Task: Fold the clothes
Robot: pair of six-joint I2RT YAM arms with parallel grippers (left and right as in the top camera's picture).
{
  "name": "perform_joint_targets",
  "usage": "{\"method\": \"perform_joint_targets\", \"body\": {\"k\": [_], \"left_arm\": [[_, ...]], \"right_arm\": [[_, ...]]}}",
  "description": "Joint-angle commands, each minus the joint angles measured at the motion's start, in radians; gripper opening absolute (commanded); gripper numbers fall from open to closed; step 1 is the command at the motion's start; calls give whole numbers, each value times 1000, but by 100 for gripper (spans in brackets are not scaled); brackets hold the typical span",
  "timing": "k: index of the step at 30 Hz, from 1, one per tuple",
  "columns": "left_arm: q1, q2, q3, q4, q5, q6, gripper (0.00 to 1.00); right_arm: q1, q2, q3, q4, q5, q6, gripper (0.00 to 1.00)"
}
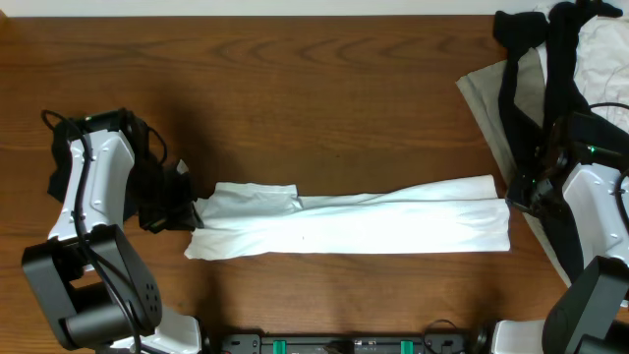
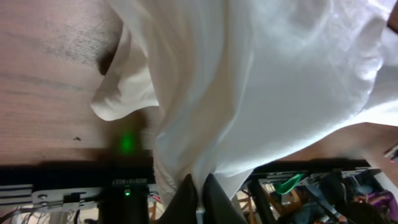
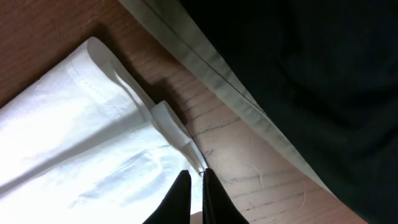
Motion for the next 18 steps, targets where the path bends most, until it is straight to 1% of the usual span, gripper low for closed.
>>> {"method": "perform_joint_targets", "body": {"k": [1,8,13,14,16,18], "left_arm": [[4,-9,-20,-7,-33,6,6],[4,-9,-95,27,-33,-3,6],[4,-9,-137,53,-124,-97,6],[4,-9,-138,54,-131,-101,6],[4,-9,-138,59,-133,-101,16],[4,-9,-138,61,-133,-101,17]], "right_arm": [[-6,-19,2,-4,-14,14,8],[-6,-19,2,-5,-48,14,8],[-6,-19,2,-5,-48,14,8],[-6,-19,2,-4,-48,14,8],[-6,-19,2,-4,-48,14,8],[-6,-19,2,-3,-48,14,8]]}}
